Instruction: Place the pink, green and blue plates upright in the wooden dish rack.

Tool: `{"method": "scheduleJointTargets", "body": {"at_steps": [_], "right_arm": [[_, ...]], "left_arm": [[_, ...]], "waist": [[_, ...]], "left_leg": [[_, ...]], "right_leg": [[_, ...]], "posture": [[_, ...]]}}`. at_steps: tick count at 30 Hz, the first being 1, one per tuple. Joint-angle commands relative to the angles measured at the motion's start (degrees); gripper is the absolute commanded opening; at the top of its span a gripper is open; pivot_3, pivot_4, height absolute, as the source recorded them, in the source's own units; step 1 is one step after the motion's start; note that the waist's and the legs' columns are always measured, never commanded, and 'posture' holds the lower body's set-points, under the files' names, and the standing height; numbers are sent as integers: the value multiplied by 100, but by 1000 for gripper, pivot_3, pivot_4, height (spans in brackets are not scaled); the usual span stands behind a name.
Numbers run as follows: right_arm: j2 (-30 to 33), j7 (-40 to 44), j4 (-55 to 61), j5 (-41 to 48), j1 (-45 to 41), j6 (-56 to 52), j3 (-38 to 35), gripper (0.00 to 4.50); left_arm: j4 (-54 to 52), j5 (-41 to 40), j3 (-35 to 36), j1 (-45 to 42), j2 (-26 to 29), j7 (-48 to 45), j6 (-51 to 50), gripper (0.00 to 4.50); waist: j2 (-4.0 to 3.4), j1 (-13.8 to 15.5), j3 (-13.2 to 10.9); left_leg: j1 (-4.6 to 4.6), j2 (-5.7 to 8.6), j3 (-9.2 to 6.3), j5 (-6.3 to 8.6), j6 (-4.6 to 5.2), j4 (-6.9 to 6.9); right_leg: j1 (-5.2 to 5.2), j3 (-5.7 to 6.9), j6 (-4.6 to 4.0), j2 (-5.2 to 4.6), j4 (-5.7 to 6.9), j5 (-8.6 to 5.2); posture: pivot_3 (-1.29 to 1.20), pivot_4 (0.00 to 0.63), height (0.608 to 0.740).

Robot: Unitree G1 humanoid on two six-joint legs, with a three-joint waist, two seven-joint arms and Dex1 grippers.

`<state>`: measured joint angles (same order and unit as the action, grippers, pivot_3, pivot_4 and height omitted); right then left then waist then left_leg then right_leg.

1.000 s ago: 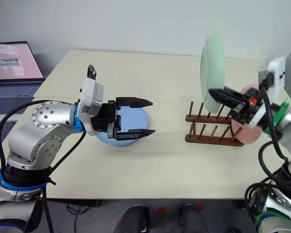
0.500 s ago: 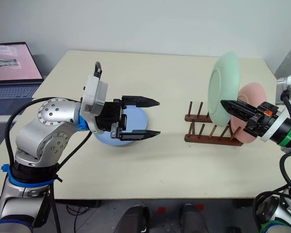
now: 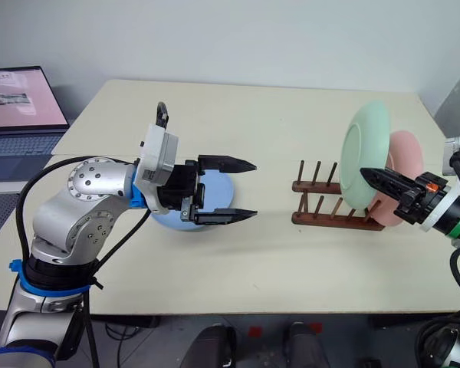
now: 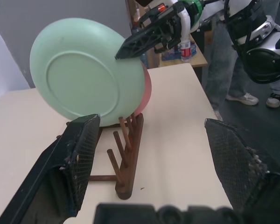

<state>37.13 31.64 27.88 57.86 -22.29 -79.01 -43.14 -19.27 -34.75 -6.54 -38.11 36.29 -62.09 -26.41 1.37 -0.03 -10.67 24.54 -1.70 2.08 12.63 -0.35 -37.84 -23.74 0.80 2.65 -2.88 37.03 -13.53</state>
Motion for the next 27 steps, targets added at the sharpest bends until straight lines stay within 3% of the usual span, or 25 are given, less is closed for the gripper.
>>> {"method": "scheduleJointTargets", "body": {"at_steps": [1,5,9,14,17,21,23,27], "right_arm": [[154,-171,-11,115,-18,294,109,0],[242,-424,-188,185,-90,222,289,0],[465,-470,-188,83,-20,447,462,1132],[996,-467,-280,-265,-243,1008,617,2937],[1831,283,-283,-877,-16,1798,990,3997],[2719,1738,-177,-1480,-24,3065,1797,4051],[2805,2126,-225,-1650,-153,3537,2207,4051],[2524,2607,-462,-1897,-805,4087,3210,4051]], "left_arm": [[-84,-142,88,-171,-93,8,-97,3916],[-91,-152,102,-161,-90,-27,-161,3916],[-91,-134,113,-135,-78,-33,-186,3940],[-89,-118,133,-66,37,27,-370,3940],[-124,-14,224,89,235,126,-488,4492],[-181,386,848,719,697,905,-727,4500],[-117,907,1090,994,839,1570,-707,4500],[-80,1045,2236,1733,772,2727,-1455,4500]], "waist": [[0,0,0],[0,-1,0],[0,0,0],[0,0,0],[0,0,0],[-34,-51,-6],[-28,-55,-7],[-25,-89,-8]], "left_leg": [[0,0,0,0,0,0],[0,0,-1,0,0,0],[1,0,-1,0,0,0],[2,1,-1,0,0,-1],[2,1,-1,0,0,1],[3,-2,14,4,6,3],[3,-14,3,4,7,2],[1,-30,-5,4,6,-1]], "right_leg": [[0,0,0,0,0,0],[0,0,1,2,0,0],[0,0,1,4,-1,0],[-1,-1,2,4,-1,0],[-2,0,3,4,-3,-1],[-20,-19,4,7,1,-1],[-22,-15,3,26,1,-1],[-24,-12,-5,40,6,4]], "posture": [[0,150,740],[0,150,740],[0,150,740],[0,150,740],[0,150,740],[0,150,740],[0,150,740],[0,150,740]]}}
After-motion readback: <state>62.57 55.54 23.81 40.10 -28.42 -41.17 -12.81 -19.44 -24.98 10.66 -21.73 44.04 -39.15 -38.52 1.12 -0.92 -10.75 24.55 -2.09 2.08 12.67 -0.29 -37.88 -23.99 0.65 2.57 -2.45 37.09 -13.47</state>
